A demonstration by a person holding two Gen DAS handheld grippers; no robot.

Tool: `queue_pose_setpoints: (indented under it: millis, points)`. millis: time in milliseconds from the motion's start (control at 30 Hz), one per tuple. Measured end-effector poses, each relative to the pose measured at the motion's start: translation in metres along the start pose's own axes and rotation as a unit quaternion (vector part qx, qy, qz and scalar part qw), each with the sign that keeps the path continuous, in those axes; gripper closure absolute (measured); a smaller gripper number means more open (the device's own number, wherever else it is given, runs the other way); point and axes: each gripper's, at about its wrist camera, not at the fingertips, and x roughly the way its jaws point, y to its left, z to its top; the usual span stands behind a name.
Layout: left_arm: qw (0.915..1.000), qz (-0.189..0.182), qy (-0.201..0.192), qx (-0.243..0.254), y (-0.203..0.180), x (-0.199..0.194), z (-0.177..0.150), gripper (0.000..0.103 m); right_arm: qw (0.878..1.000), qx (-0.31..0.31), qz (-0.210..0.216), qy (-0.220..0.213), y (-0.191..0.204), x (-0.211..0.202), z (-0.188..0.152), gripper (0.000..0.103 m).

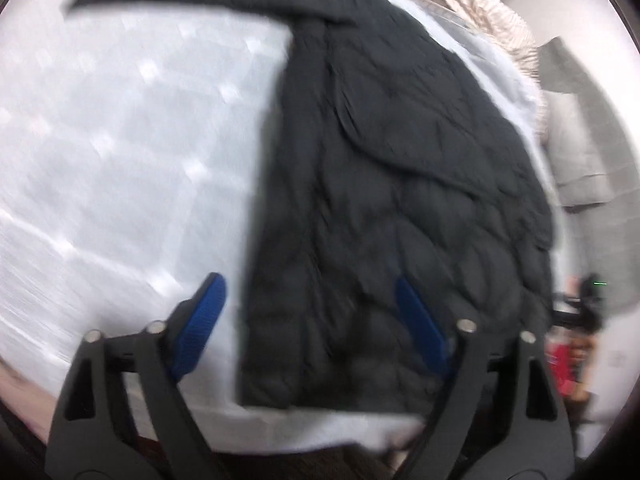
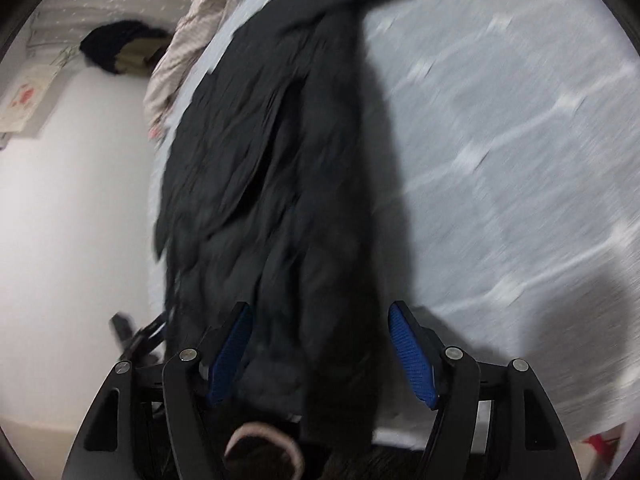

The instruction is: Fold large clothes

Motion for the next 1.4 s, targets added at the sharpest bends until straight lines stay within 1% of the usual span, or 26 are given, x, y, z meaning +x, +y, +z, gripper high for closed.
queue_pose_setpoints:
  millis: [33, 67, 100, 133, 167, 200, 267, 300, 367, 433, 467, 500, 533, 567, 600, 633, 700, 733, 767, 800, 867, 1033, 1200, 1267, 1333, 1400]
  points:
    - [0.9996, -0.021, 0.014, -0.009, 0.002, 0.005, -0.005, 0.027, 1.000, -0.006, 0.010, 0.013, 0.001, 0.007, -0.007, 0.033]
    - [0.9991, -0.032, 0.025, -0.012, 0.002, 0.011, -0.010, 0.038, 1.000, -0.009, 0.015, 0.022, 0.002, 0.012, -0.010, 0.035]
    - [0.9987, -0.038, 0.032, -0.010, 0.000, 0.015, -0.013, 0.062, 0.999, -0.015, 0.024, 0.032, 0.004, 0.017, -0.016, 0.053]
    - [0.9981, -0.049, 0.038, -0.009, -0.003, 0.017, -0.015, 0.076, 0.999, -0.023, 0.028, 0.036, 0.006, 0.019, -0.020, 0.091]
    - [0.9971, -0.066, 0.036, -0.013, -0.005, 0.015, -0.017, 0.086, 0.999, -0.033, 0.018, 0.038, 0.010, 0.019, -0.023, 0.093]
    - [0.9971, -0.072, 0.021, -0.013, -0.009, 0.006, -0.017, 0.088, 0.999, -0.043, 0.001, 0.027, 0.014, 0.014, -0.026, 0.093]
    - [0.9975, -0.065, -0.026, 0.008, -0.016, -0.020, -0.019, 0.090, 0.996, -0.080, -0.021, -0.021, 0.026, -0.011, -0.030, 0.095]
    - [0.9973, -0.063, -0.036, 0.010, -0.015, -0.027, -0.021, 0.090, 0.995, -0.088, -0.035, -0.041, 0.028, -0.025, -0.032, 0.095]
    - [0.9977, -0.064, -0.020, 0.011, -0.011, -0.025, -0.030, 0.090, 0.992, -0.088, -0.067, -0.062, 0.026, -0.040, -0.033, 0.095]
    - [0.9990, -0.028, 0.021, 0.027, -0.008, 0.001, -0.040, 0.090, 0.984, -0.097, -0.141, -0.050, 0.017, -0.033, -0.036, 0.095]
    - [0.9984, -0.003, 0.043, 0.037, -0.008, 0.019, -0.045, 0.088, 0.981, -0.097, -0.166, -0.035, 0.014, -0.021, -0.035, 0.094]
    - [0.9978, 0.004, 0.044, 0.049, -0.009, 0.026, -0.047, 0.087, 0.976, -0.097, -0.197, -0.012, 0.007, -0.005, -0.037, 0.092]
    - [0.9975, 0.008, 0.039, 0.058, -0.012, 0.025, -0.048, 0.085, 0.973, -0.096, -0.212, 0.000, 0.002, 0.003, -0.038, 0.091]
    - [0.9977, 0.017, 0.034, 0.057, -0.014, 0.020, -0.047, 0.079, 0.972, -0.098, -0.216, -0.005, 0.004, 0.005, -0.038, 0.090]
    - [0.9973, 0.037, 0.025, 0.058, -0.019, 0.015, -0.046, 0.069, 0.971, -0.094, -0.218, -0.008, 0.007, 0.002, -0.038, 0.082]
    - [0.9959, 0.058, 0.014, 0.068, -0.024, 0.009, -0.047, 0.066, 0.969, -0.091, -0.229, -0.013, 0.009, -0.002, -0.038, 0.070]
    - [0.9899, 0.100, -0.013, 0.100, -0.038, -0.006, -0.046, 0.046, 0.952, -0.106, -0.283, -0.050, 0.022, -0.016, -0.040, 0.054]
    - [0.9869, 0.114, -0.028, 0.111, -0.043, -0.011, -0.041, 0.042, 0.941, -0.115, -0.311, -0.073, 0.030, -0.022, -0.041, 0.045]
    - [0.9829, 0.130, -0.051, 0.121, -0.048, -0.018, -0.037, 0.035, 0.932, -0.122, -0.329, -0.095, 0.038, -0.029, -0.041, 0.042]
    - [0.9806, 0.138, -0.065, 0.123, -0.049, -0.024, -0.032, 0.029, 0.927, -0.125, -0.333, -0.117, 0.047, -0.036, -0.039, 0.038]
    - [0.9778, 0.148, -0.092, 0.117, -0.045, -0.031, -0.017, 0.021, 0.929, -0.128, -0.317, -0.145, 0.061, -0.047, -0.035, 0.035]
    - [0.9793, 0.157, -0.110, 0.066, -0.013, -0.041, 0.023, 0.020, 0.935, -0.145, -0.269, -0.180, 0.097, -0.039, -0.015, 0.029]
    - [0.9687, 0.195, -0.153, 0.013, 0.031, -0.045, 0.077, 0.020, 0.940, -0.141, -0.250, -0.184, 0.120, -0.006, 0.011, 0.029]
    - [0.9615, 0.212, -0.173, -0.021, 0.060, -0.047, 0.104, 0.020, 0.943, -0.149, -0.236, -0.180, 0.133, 0.012, 0.019, 0.029]
    - [0.9572, 0.217, -0.184, -0.053, 0.087, -0.050, 0.124, 0.020, 0.944, -0.160, -0.229, -0.177, 0.146, 0.032, 0.027, 0.029]
    - [0.9521, 0.203, -0.204, -0.102, 0.119, -0.052, 0.145, 0.020, 0.943, -0.165, -0.232, -0.175, 0.149, 0.045, 0.032, 0.029]
